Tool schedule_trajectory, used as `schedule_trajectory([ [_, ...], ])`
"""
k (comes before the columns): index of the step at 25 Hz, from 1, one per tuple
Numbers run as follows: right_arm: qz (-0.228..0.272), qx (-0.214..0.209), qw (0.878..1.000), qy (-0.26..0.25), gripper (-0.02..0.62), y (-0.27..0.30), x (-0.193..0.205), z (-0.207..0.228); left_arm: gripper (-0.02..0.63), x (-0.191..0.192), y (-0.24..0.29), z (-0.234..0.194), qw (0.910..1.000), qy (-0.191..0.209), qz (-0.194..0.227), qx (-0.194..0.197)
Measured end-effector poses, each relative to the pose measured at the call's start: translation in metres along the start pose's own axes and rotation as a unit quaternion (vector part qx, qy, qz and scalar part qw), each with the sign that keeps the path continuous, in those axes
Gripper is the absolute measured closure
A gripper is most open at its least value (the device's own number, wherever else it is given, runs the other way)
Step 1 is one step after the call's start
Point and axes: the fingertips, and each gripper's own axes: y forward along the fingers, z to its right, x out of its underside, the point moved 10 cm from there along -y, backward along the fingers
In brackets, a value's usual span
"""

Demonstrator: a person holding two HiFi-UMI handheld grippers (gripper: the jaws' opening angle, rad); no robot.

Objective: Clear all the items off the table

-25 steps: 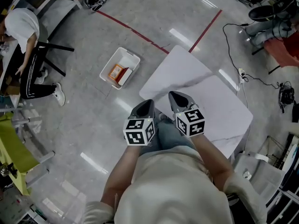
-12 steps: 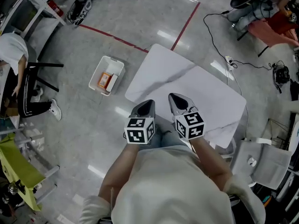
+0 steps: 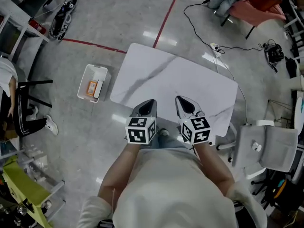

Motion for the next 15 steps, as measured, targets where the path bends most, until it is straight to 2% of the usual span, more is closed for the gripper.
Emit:
schedule_trajectory([
  [6,0.015,0.035,0.999,0.021,0.597,-0.046,0.022,0.016,0.597,0.008,-0.001,0.041,0.9993,0.028,-0.005,0.024],
  [15,0.023,0.063,0.997,0.035,0.597,-0.109,0.058,0.027,0.597,0.042,-0.013,0.098,0.9975,0.052,-0.018,0.043],
])
